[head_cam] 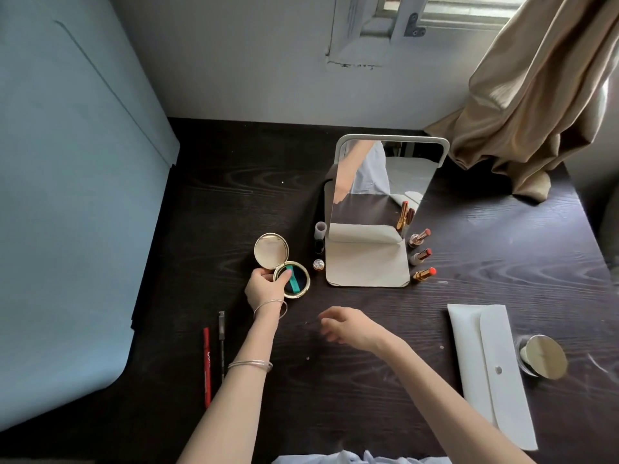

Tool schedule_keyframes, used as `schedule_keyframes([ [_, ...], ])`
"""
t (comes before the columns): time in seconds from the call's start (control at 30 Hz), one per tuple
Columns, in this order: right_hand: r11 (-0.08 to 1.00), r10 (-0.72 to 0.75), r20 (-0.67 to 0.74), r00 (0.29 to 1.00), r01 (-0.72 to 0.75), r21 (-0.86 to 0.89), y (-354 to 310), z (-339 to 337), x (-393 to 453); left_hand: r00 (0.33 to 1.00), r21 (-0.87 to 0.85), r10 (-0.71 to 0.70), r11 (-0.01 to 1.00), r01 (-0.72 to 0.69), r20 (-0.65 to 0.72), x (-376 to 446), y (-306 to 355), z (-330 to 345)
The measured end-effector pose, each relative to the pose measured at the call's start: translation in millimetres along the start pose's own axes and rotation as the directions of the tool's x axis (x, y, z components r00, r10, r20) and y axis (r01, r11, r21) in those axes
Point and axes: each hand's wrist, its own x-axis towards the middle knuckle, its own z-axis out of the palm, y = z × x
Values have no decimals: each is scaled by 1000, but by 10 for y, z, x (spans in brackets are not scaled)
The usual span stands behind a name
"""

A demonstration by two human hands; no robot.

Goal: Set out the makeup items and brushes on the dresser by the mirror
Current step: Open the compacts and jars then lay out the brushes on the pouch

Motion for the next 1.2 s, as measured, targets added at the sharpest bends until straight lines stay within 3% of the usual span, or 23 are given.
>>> schedule_keyframes([
  [0.17,1000,-7,10,1000,6,27,-17,-7,18,995,183,43,983,-27,-87,53,67,23],
  [0.6,999,-7,-33,999,8,41,145,-133,-132,995,97,13,995,-4,-97,18,115,-32],
  [0.77,991,-55,-153,987,72,111,266,-246,-268,974,18,134,991,-133,-181,-300,27,-88],
  [0.83,984,-75,-203,976,105,142,316,-292,-340,974,34,206,978,-204,-89,-506,-19,-71],
  [0.93,983,-92,-294,951,134,129,448,-384,-486,948,73,265,957,-281,179,-871,-66,50],
  [1.07,982,-56,-398,916,122,143,770,-528,-711,815,91,301,915,-393,495,-1342,-117,449],
  [1.2,971,30,-471,882,85,221,1184,-711,-989,655,75,296,876,-476,696,-1796,-67,1016],
])
